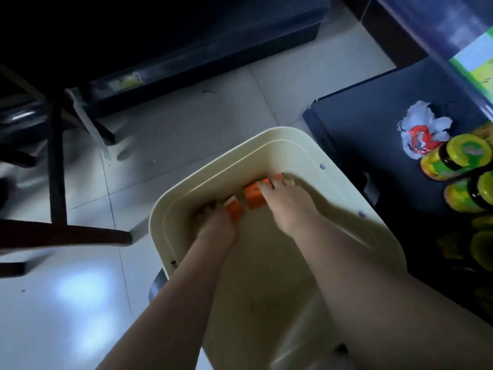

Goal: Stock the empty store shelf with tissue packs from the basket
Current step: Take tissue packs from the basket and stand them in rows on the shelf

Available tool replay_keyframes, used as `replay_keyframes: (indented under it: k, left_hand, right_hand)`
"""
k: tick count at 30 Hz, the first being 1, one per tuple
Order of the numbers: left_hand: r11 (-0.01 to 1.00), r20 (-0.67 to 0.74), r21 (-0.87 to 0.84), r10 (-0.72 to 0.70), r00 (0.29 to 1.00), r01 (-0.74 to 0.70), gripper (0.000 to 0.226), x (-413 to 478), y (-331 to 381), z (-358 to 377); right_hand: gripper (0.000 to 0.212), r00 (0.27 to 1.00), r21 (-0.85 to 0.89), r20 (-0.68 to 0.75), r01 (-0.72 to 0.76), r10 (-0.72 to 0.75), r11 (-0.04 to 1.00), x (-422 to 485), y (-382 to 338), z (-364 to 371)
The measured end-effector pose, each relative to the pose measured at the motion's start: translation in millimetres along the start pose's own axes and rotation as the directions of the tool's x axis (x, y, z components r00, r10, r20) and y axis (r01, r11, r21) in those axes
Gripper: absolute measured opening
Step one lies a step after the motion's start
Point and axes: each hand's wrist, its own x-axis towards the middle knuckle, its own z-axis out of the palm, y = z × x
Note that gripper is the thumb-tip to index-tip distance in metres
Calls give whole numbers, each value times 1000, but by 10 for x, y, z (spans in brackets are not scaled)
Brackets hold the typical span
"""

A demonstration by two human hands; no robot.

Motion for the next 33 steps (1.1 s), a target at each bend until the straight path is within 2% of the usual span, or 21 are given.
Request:
replay_keyframes:
  k: [3,5,7,9,10,12,13,15,16,20,22,25,30,33]
  left_hand:
    - [982,-50,186,-21,999,30,60,111,70,93]
    - [963,-88,267,-12,996,35,56,163,94,175]
    - [972,-119,225,-40,992,66,50,210,113,234]
    - [984,-125,156,-61,990,81,43,225,144,244]
    - [990,-118,117,-61,991,74,42,232,153,240]
    - [999,-104,48,-16,994,22,46,210,149,198]
    - [1000,-107,9,6,994,-5,46,173,136,152]
    - [992,-104,-119,36,994,-49,31,70,87,42]
    - [981,-109,-184,45,993,-65,23,14,62,-23]
    - [942,-134,-314,77,988,-116,22,-307,-72,-358]
    - [897,-156,-414,98,983,-156,29,-492,-158,-501]
    - [810,-243,-527,148,959,-258,42,-841,-258,-648]
    - [582,-309,-698,280,909,-417,16,-1450,-154,-825]
    - [497,-352,-709,366,861,-501,15,-1823,7,-942]
  right_hand:
    - [78,999,-51,-48,-2,-1,999,220,-14,176]
    - [65,993,-118,-118,-19,5,993,341,-24,258]
    - [50,986,-178,-165,-29,-1,984,441,12,288]
    - [39,983,-151,-181,-32,4,988,519,79,287]
    - [34,984,-70,-177,-39,26,997,548,112,278]
    - [26,985,227,-125,-90,120,970,564,141,249]
    - [23,985,379,-66,-122,158,917,543,137,229]
    - [25,985,589,-9,-136,175,796,450,124,157]
    - [26,980,652,-29,-129,195,747,389,122,107]
    - [29,964,778,-85,-94,252,622,33,117,-166]
    - [33,963,828,-107,-51,246,559,-181,116,-349]
    - [38,960,826,-175,24,217,563,-538,190,-720]
    - [29,901,837,-314,113,300,536,-1362,279,-1325]
    - [25,846,837,-390,161,364,523,-1923,319,-1521]
